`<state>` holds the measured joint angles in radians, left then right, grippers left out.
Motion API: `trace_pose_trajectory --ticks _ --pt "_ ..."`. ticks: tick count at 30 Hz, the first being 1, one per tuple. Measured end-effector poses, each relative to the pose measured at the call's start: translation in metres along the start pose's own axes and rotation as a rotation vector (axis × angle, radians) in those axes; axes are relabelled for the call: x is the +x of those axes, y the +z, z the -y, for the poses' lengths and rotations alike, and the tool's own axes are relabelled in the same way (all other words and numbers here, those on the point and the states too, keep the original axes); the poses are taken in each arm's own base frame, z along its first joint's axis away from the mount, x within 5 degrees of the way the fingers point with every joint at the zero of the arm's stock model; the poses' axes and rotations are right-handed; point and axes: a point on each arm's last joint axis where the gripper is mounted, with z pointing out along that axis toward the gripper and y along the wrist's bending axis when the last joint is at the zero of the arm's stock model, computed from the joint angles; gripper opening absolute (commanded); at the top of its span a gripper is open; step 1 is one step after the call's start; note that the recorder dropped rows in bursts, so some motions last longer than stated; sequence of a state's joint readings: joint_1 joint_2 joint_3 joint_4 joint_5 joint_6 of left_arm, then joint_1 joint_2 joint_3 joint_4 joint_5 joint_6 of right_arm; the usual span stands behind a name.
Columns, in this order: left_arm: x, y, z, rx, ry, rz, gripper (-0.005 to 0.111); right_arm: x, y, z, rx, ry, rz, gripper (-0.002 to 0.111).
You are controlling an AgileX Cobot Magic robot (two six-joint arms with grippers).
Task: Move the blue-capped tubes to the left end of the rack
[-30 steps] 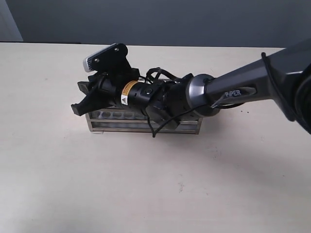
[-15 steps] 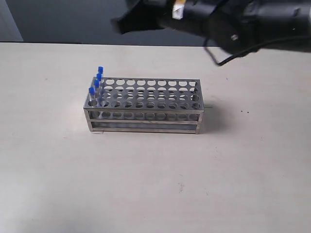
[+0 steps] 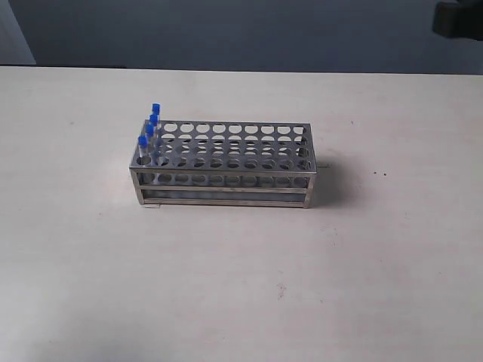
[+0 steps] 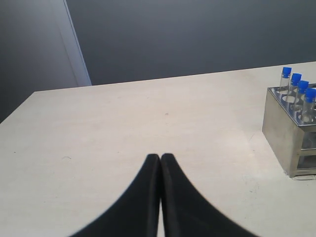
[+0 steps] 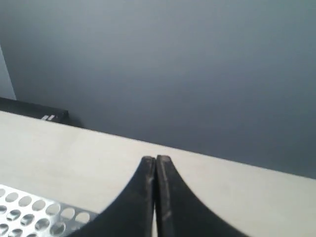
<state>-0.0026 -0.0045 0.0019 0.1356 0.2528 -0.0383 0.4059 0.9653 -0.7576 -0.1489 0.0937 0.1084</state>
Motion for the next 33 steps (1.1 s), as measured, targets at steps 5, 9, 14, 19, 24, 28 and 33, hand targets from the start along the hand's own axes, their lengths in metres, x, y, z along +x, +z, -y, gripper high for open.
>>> trace_pose_trajectory --ticks 5,9,14,19,24,28,33 --pt "0.000 0.000 0.000 0.000 0.000 0.000 0.000 0.005 -0.036 0.003 0.025 0.025 -0.085 -0.001" --pt "0.000 0.000 0.000 0.000 0.000 0.000 0.000 0.003 -0.049 0.005 0.038 -0.004 -0.082 -0.001" --pt "0.000 0.000 0.000 0.000 0.000 0.000 0.000 0.000 -0.059 0.006 0.056 -0.050 -0.052 -0.001" --pt "0.000 0.000 0.000 0.000 0.000 0.000 0.000 0.003 -0.071 0.015 0.115 -0.020 -0.005 -0.001" --pt "0.000 0.000 0.000 0.000 0.000 0.000 0.000 0.030 -0.091 0.029 0.251 0.041 0.000 -0.001" --pt "0.000 0.000 0.000 0.000 0.000 0.000 0.000 0.061 -0.104 0.033 0.332 0.068 -0.016 -0.001" --pt "0.000 0.000 0.000 0.000 0.000 0.000 0.000 0.091 -0.105 0.031 0.344 0.092 -0.068 -0.001"
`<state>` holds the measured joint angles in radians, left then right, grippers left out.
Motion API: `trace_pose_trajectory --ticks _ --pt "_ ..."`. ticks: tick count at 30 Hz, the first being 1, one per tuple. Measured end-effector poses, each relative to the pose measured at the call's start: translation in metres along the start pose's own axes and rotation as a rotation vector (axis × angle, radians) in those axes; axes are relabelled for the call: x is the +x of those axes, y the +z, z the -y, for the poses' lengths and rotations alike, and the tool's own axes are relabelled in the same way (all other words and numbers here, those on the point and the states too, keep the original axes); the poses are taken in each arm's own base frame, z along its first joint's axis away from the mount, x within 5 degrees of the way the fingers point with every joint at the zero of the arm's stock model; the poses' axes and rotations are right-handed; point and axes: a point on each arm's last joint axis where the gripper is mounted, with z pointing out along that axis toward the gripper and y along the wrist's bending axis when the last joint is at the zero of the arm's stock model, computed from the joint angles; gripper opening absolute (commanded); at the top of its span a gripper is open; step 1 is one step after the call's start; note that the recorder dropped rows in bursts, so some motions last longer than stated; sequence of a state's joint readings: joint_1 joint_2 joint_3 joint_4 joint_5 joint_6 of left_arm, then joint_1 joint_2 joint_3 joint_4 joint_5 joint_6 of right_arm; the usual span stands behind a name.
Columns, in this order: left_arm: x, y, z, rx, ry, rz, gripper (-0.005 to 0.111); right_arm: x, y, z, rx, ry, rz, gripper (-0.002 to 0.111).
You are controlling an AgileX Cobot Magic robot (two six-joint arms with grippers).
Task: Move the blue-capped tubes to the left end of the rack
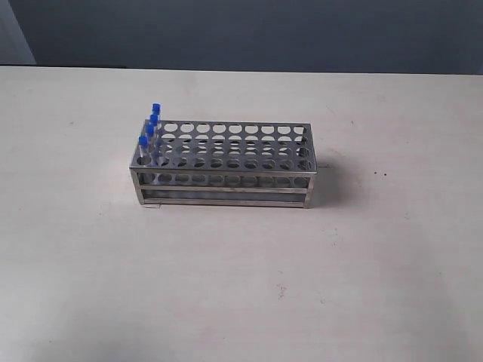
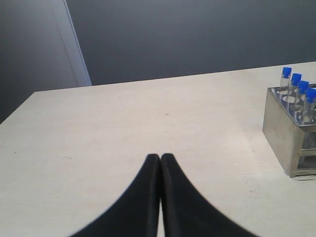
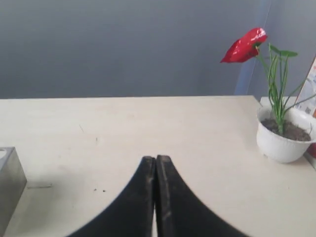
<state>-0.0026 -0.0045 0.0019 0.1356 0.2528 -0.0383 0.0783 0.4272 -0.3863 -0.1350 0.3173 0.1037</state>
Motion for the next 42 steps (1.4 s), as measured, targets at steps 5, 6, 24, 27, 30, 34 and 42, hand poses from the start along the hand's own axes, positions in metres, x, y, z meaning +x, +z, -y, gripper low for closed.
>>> trace_pose_trajectory --ticks 5,6,24,27,30,34,42 --pt "0.000 0.000 0.000 0.000 0.000 0.000 0.000 0.021 0.003 -0.001 -0.003 0.007 -0.051 -0.001" --pt "0.000 0.000 0.000 0.000 0.000 0.000 0.000 0.025 0.002 -0.001 -0.003 0.007 -0.051 -0.001" --pt "0.000 0.000 0.000 0.000 0.000 0.000 0.000 0.087 -0.012 -0.005 -0.035 0.100 0.081 -0.001" --pt "0.000 0.000 0.000 0.000 0.000 0.000 0.000 0.095 -0.011 -0.005 -0.037 0.099 0.071 -0.001" --pt "0.000 0.000 0.000 0.000 0.000 0.000 0.000 0.101 -0.011 -0.005 -0.038 0.103 0.069 -0.001" --pt "0.000 0.000 0.000 0.000 0.000 0.000 0.000 0.101 -0.013 -0.006 -0.042 0.114 0.087 -0.001" --pt "0.000 0.000 0.000 0.000 0.000 0.000 0.000 0.105 -0.014 -0.006 -0.042 0.051 0.047 -0.001"
